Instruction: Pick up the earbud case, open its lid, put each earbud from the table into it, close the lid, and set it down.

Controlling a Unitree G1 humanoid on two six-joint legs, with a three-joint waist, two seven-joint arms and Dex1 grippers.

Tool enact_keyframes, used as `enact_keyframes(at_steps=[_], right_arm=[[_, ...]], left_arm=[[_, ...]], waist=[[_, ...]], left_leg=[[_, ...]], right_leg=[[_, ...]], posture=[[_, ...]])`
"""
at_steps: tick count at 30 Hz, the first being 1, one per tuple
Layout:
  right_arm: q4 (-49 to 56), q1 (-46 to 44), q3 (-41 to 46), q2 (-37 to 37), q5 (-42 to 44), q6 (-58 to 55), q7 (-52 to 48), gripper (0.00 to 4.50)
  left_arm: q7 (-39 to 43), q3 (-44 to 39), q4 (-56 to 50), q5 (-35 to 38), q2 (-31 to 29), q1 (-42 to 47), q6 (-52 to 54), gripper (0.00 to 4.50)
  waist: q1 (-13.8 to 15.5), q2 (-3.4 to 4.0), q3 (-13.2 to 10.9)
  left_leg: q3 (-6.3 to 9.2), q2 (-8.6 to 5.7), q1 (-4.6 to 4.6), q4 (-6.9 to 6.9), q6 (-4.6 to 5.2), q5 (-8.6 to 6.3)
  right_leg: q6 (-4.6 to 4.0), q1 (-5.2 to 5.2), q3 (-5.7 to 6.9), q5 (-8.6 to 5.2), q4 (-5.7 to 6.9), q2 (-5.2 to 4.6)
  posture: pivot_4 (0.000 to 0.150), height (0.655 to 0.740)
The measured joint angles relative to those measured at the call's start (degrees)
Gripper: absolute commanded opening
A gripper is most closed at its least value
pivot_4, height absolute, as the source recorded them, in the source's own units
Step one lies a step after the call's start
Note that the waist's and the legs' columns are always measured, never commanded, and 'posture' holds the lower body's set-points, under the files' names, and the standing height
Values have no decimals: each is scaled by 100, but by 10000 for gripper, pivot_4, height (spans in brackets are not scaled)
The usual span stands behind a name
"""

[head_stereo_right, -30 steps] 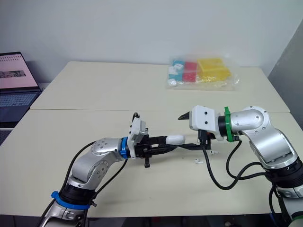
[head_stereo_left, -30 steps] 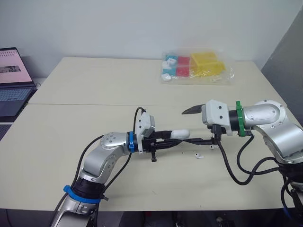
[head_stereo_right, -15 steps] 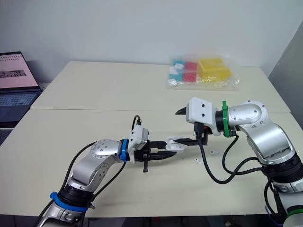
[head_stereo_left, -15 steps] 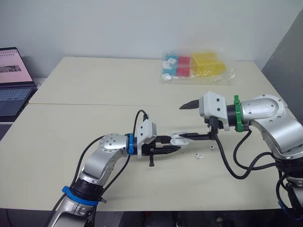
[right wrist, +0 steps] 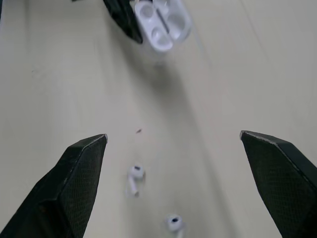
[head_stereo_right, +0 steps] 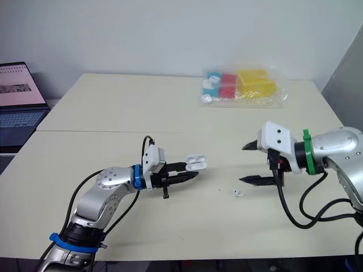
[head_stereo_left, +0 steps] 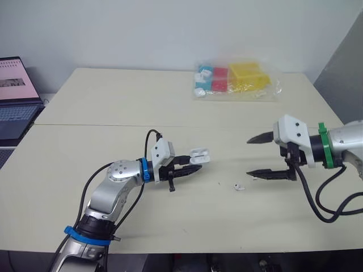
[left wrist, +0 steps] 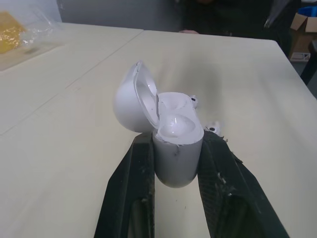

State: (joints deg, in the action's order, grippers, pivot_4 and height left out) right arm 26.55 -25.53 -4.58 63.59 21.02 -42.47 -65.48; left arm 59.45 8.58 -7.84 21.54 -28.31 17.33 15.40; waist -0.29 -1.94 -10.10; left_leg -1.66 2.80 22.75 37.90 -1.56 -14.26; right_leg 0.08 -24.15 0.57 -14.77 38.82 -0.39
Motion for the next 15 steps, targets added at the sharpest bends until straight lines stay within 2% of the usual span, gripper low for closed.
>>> enact_keyframes(at_steps=[3,10,15], right_arm=[[-453,-18,-652,-31,-611,230,95,45000],[-1575,-635,-1767,-404,-1377,517,-278,45000],[-2121,-752,-2048,-608,-1765,837,-464,45000]], left_arm=[[10,-1,-99,-36,-147,-136,-83,7974],[-11,9,-136,-113,-156,-102,-124,7974],[-28,10,-137,-148,-145,-102,-126,7974]], waist=[[-2,1,-1],[1,3,-2],[12,3,-2]], left_leg=[[-3,-1,-5,3,0,1],[-8,-2,1,2,0,1],[-7,-3,9,2,0,0]], right_leg=[[0,0,0,0,6,0],[-2,-2,3,-1,3,2],[-2,-7,2,-3,-2,2]], posture=[[1500,7378],[1500,7378],[1500,7378]])
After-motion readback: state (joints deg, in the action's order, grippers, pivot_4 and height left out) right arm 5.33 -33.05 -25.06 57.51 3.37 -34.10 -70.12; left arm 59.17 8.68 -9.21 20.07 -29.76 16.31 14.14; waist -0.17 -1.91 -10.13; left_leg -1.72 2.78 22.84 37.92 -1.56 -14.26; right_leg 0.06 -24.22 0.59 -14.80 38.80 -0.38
